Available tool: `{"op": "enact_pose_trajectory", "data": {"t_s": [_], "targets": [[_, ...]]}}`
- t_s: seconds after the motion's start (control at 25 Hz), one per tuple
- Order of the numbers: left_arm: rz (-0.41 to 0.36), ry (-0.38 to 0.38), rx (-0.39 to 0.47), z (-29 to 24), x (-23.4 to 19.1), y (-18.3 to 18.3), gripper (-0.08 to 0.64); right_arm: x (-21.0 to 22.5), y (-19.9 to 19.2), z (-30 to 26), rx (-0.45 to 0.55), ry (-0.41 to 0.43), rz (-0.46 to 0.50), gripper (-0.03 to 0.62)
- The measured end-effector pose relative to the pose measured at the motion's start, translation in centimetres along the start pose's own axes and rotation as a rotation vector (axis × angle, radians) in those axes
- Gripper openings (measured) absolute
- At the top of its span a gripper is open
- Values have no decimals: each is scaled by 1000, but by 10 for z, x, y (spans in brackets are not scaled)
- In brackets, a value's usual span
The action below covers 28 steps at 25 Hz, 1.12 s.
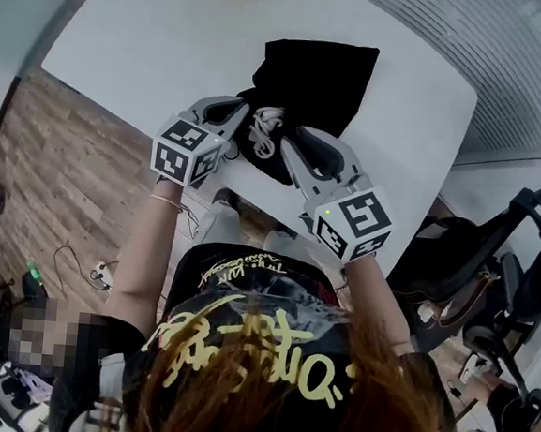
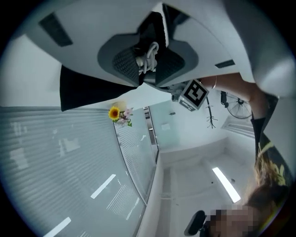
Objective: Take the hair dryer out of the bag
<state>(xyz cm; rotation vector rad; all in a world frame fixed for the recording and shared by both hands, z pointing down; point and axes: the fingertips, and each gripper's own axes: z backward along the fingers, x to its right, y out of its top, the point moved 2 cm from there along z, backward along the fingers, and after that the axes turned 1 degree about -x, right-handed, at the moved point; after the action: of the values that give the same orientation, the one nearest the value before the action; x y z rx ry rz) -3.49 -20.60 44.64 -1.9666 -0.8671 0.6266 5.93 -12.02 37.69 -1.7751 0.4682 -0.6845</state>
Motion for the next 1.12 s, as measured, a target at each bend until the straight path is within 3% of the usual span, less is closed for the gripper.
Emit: {"op": "enact_pose_trajectory", "data": {"t_s": [0.12,0.36,0.6,0.8,0.96,1.12], "targets": [[-32,-67,0,0,-2,2,0,-8,-20,-26,-62,-89,-53,195],[-36,-260,8,1,-10,6,0,17,-40,-61,-166,-327,-167,199],[-43,-475,67,10,-14,16,0,27,-43,-72,-176,-503,-303,264],[119,-686,134,24,-22,25,0,24,-41,-81,-188,-607,-322,264],[161,-733,138,30,-31,17,0,20,-42,-91,-238,-658,-319,281],[116,-738,134,34,-31,13,0,23,-51,-95,-294,-733,-298,281]]}}
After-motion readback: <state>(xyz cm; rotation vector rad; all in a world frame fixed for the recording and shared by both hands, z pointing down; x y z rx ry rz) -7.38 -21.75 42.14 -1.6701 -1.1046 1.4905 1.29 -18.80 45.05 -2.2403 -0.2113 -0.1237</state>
